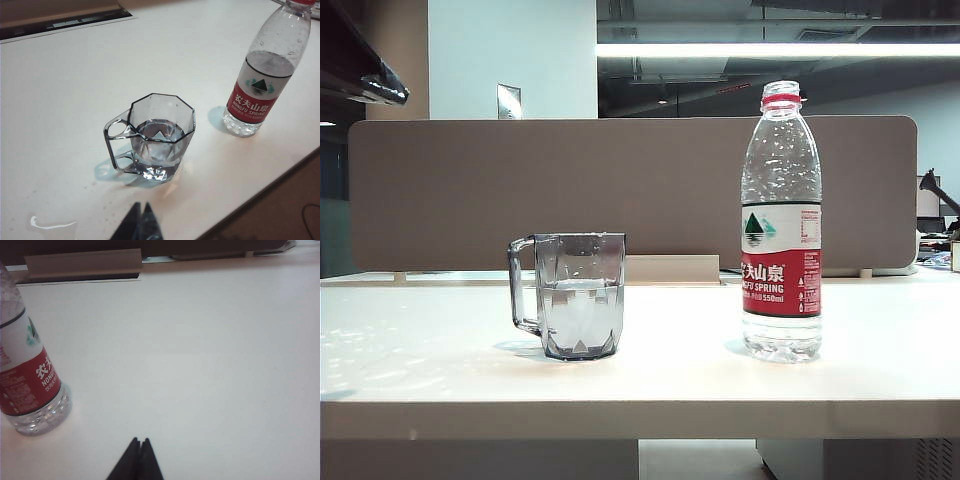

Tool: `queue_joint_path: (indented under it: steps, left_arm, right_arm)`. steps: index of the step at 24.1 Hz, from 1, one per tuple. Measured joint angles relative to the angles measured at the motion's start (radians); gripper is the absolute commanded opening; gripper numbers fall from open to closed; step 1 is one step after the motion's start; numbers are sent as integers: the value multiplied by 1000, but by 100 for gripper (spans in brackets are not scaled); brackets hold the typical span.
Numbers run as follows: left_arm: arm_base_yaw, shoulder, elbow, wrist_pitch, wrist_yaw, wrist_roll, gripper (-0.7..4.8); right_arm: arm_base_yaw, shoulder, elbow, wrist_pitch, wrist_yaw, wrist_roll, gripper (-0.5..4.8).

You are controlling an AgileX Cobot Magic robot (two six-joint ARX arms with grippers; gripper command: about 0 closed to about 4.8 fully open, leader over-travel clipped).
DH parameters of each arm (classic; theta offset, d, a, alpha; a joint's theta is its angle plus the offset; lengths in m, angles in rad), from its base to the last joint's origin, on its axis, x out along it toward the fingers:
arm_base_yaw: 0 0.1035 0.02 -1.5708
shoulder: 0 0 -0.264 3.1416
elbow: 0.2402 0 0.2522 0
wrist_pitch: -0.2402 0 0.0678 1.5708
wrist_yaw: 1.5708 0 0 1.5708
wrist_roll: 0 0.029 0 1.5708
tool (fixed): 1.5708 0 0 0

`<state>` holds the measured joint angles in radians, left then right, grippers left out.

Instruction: Pick up the mineral water bottle on the table and pour water into the mug until it's half full.

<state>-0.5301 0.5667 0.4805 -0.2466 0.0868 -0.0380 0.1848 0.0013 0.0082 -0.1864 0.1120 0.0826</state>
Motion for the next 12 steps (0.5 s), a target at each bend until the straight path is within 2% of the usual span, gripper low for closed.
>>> queue_joint_path:
  steps: [9, 12]
  left_arm:
    - [0, 0, 0, 0, 0, 0, -4]
    - [0, 0, 0, 0, 0, 0, -4]
  right_arm:
    - [-3, 0, 0, 0, 0, 0, -1]
    - [-69, 0, 0, 0, -3, 0, -1]
